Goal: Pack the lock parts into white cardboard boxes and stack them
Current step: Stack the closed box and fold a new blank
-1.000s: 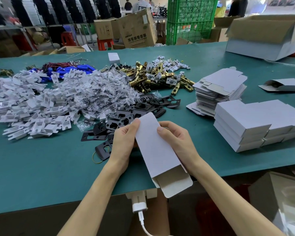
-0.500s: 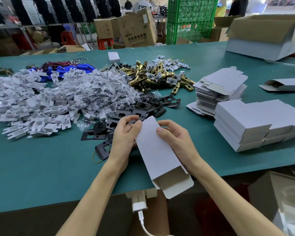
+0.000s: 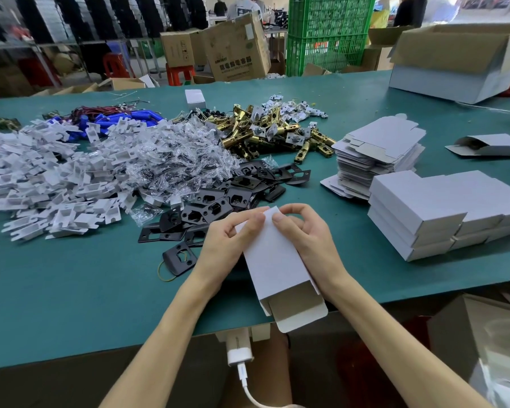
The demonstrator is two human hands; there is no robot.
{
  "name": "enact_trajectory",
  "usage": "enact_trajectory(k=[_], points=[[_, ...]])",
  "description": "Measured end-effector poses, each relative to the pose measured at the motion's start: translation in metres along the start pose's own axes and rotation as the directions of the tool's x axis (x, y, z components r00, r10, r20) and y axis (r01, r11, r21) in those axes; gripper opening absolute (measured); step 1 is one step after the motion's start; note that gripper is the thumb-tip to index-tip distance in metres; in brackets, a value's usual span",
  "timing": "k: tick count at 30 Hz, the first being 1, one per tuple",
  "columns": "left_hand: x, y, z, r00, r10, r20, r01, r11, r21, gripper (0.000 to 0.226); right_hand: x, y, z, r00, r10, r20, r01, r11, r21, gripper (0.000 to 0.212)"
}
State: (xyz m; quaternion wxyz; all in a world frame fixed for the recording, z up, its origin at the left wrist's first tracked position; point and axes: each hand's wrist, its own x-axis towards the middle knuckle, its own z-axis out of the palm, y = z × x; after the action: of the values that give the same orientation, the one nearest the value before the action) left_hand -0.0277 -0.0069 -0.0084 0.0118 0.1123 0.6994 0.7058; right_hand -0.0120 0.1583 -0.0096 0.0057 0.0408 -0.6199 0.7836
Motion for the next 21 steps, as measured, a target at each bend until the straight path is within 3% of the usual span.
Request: enact_trajectory(k=[3,6,10,13,15,18,21], points=[[0.0,-0.003,-0.002,0.999,0.032,-0.04,-0.031,0.999,0.012,0.027,0.0,0.0,0.001,1.0,0.015,-0.005,-0.015,0.999,-0.03,0.052],[0.002,-0.005,-0.006,0.985,0.037,-0.168,-0.042,0.999,-0.028,0.034,0.004,0.0,0.0,0.999,0.038,-0.038,-0.042,0.994,-0.104,0.056],[0.007,-0.005,-0.014,0.909,-0.009,-0.417,-0.075,0.98,-0.186,0.035,0.007,0.001,0.0,0.996,0.078,-0.046,-0.08,0.996,-0.04,0.062],[0.011,-0.004,-0.022,0.859,-0.074,-0.507,-0.14,0.917,-0.373,0.034,0.007,0.002,0.001,0.999,0.038,0.016,-0.037,0.998,-0.046,0.055],[0.012,-0.003,-0.025,0.859,-0.093,-0.503,-0.174,0.871,-0.459,0.027,0.005,0.005,0.003,0.996,0.0,0.089,0.015,0.985,-0.173,0.048],[0.011,-0.002,-0.022,0.902,-0.068,-0.426,-0.14,0.887,-0.44,0.032,0.005,0.008,0.008,0.994,-0.02,0.11,0.054,0.946,-0.32,0.056],[0.011,-0.005,-0.018,0.949,0.025,-0.314,-0.141,0.925,-0.352,0.037,0.005,0.005,0.006,0.996,-0.028,-0.088,0.019,0.995,-0.103,0.047]])
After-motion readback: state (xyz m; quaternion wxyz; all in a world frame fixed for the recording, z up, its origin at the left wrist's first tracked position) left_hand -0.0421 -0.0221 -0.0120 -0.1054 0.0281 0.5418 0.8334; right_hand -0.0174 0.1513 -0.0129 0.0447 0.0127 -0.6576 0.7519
